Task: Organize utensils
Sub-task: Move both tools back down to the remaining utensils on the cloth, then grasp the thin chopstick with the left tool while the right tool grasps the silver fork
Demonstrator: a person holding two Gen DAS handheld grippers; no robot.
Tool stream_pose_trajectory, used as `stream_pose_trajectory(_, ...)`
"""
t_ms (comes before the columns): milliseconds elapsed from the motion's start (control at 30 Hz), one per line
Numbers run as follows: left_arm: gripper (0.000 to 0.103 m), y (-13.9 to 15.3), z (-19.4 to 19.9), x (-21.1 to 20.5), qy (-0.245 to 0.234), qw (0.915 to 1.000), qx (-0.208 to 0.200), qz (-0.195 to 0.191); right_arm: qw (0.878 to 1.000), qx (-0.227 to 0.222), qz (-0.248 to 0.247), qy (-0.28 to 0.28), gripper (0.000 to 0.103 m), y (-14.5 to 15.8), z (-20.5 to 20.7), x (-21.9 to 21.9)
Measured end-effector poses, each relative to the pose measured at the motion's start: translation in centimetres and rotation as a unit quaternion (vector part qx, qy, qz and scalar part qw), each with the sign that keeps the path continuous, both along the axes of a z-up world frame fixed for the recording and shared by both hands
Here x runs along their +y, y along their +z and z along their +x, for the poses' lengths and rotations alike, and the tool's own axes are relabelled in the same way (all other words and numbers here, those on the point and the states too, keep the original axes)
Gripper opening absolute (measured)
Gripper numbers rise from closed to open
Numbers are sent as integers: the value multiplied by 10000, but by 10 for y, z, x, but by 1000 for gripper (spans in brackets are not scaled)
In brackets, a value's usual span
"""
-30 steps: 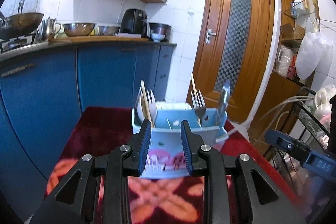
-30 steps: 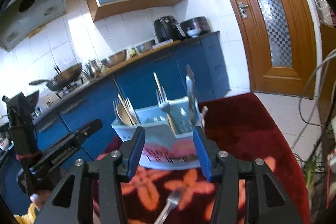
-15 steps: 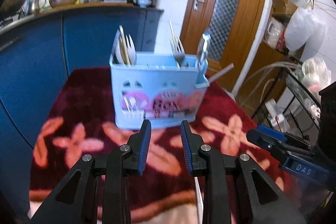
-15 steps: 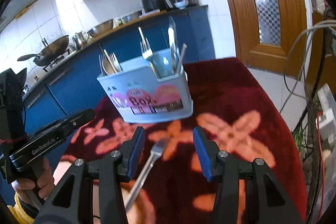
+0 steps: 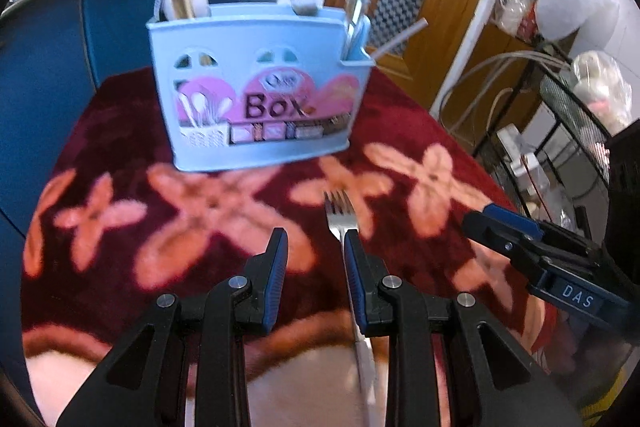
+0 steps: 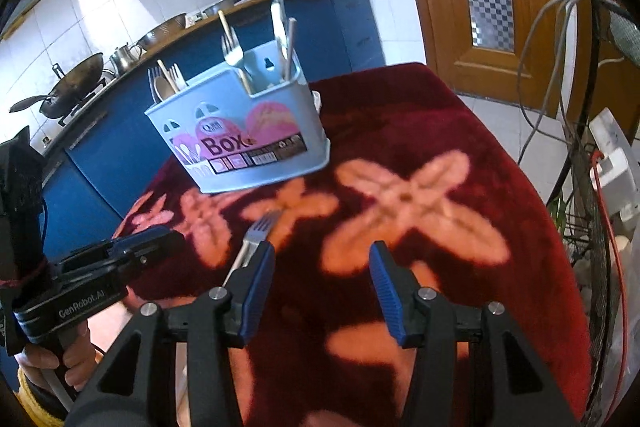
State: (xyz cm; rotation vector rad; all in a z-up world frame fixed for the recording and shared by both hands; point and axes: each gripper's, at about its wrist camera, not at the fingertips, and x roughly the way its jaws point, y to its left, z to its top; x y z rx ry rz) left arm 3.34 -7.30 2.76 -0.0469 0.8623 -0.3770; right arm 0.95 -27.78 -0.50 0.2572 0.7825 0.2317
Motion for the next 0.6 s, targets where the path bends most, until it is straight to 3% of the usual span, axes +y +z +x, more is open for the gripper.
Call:
stream_pose_trajectory(200, 29, -13, 2, -15, -292, 9989, 351, 53, 10000, 65, 26, -17, 52, -5, -1, -3)
stream_pose_trajectory(433, 29, -29, 3, -31, -437, 9965, 602, 371, 9999, 124, 64, -22, 52, -10, -2, -7)
stream_pose_trajectory(600, 9, -39, 7, -34, -486, 9947, 820, 384, 9999, 126, 106, -28, 52, -11, -3, -9)
